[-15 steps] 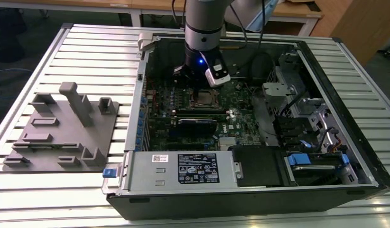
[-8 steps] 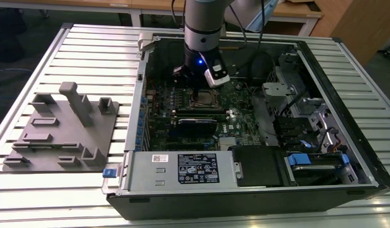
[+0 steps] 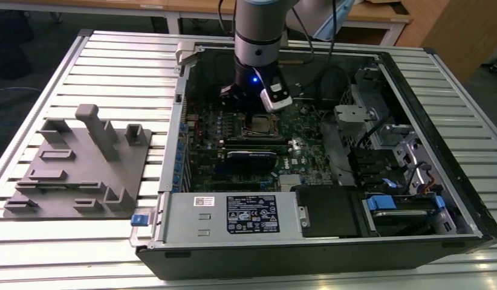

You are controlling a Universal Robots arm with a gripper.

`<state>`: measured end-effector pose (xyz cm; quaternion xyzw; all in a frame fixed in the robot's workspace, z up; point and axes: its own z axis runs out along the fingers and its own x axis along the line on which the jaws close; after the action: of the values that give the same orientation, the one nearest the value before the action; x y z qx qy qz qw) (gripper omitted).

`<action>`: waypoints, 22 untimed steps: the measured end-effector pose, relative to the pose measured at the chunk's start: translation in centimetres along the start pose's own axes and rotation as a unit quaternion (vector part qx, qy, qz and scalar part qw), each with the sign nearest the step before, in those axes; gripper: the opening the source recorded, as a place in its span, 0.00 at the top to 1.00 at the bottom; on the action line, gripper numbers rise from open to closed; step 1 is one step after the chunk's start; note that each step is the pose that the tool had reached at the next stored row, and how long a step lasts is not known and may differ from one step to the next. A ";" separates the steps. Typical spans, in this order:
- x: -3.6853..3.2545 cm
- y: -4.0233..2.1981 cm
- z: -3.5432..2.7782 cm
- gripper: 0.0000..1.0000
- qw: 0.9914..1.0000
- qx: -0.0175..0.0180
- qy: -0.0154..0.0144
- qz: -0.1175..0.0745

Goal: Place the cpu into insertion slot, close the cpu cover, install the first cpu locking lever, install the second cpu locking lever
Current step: 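Close the cpu cover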

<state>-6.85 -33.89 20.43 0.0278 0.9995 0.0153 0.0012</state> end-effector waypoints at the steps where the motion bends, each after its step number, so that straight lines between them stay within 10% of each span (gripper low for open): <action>1: 0.04 0.00 0.01 0.89 1.000 0.000 0.000 0.000; 22: 0.21 -0.03 0.59 0.89 1.000 0.000 0.000 0.000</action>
<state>-7.06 -33.90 19.83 0.0278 0.9995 0.0153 0.0012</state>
